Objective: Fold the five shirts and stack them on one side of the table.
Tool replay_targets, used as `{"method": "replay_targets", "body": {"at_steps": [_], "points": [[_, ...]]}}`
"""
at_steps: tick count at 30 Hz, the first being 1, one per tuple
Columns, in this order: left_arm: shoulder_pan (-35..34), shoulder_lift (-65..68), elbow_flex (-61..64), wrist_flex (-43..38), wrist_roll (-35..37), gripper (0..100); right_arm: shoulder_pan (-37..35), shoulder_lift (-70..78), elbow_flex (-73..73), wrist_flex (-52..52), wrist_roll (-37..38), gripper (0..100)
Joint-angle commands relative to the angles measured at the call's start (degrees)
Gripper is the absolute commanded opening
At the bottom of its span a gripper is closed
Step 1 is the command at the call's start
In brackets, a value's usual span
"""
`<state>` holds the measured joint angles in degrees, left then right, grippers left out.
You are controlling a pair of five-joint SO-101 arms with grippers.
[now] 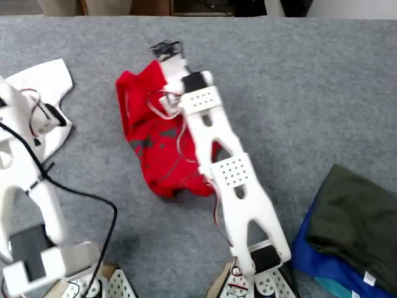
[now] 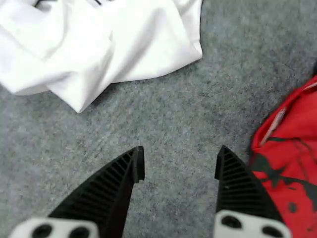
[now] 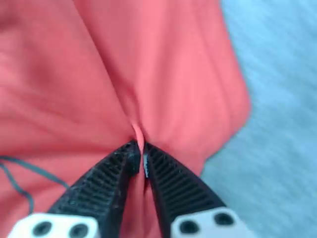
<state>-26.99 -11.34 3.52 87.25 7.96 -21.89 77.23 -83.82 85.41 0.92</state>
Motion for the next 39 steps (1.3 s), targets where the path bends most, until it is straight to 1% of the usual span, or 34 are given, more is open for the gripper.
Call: {"method": "replay_targets", "body": {"at_steps": [1,3,7,11,14,20,24,30,32,33,37,39], "points": [[0.88,-5.58,7.82,-4.04,-0.26,24,7.87,-1.01,-3.74,3.25,0.0,0.5],[2.02,-6.29,10.9,-4.04,-0.35,24,11.91,-1.19,-4.44,4.48,0.79,0.5],[5.54,-6.73,14.51,-4.04,-0.35,24,19.12,-1.19,-6.29,7.74,5.54,0.5],[9.58,-6.64,15.82,-4.04,-0.09,24,25.27,-1.1,-9.71,13.45,9.41,0.5],[12.22,-6.64,15.82,-4.04,0.09,24,29.23,-1.1,-11.03,16.44,14.33,0.5],[17.49,-6.73,15.82,-4.04,0.18,24,37.85,-1.19,-11.38,16.62,23.03,0.9],[21.01,-6.46,15.82,-4.04,0.18,24,42.95,-1.01,-11.3,16.62,31.12,0.9],[28.4,-6.2,15.82,-4.84,0.35,24,48.4,-1.19,-11.38,16.62,36.22,1.0],[31.65,-6.2,16.62,-8.0,2.55,24,49.27,-1.27,-11.47,16.62,37.54,4.4],[33.32,-6.2,17.23,-10.37,3.96,24,49.63,-1.36,-11.74,16.62,37.89,8.2],[39.91,-5.32,20.4,-21.01,8.09,24,50.77,-3.91,-11.74,16.62,37.89,30.6],[42.55,-2.59,21.45,-26.55,10.29,24,51.03,-5.58,-11.82,16.62,37.89,38.8]]}}
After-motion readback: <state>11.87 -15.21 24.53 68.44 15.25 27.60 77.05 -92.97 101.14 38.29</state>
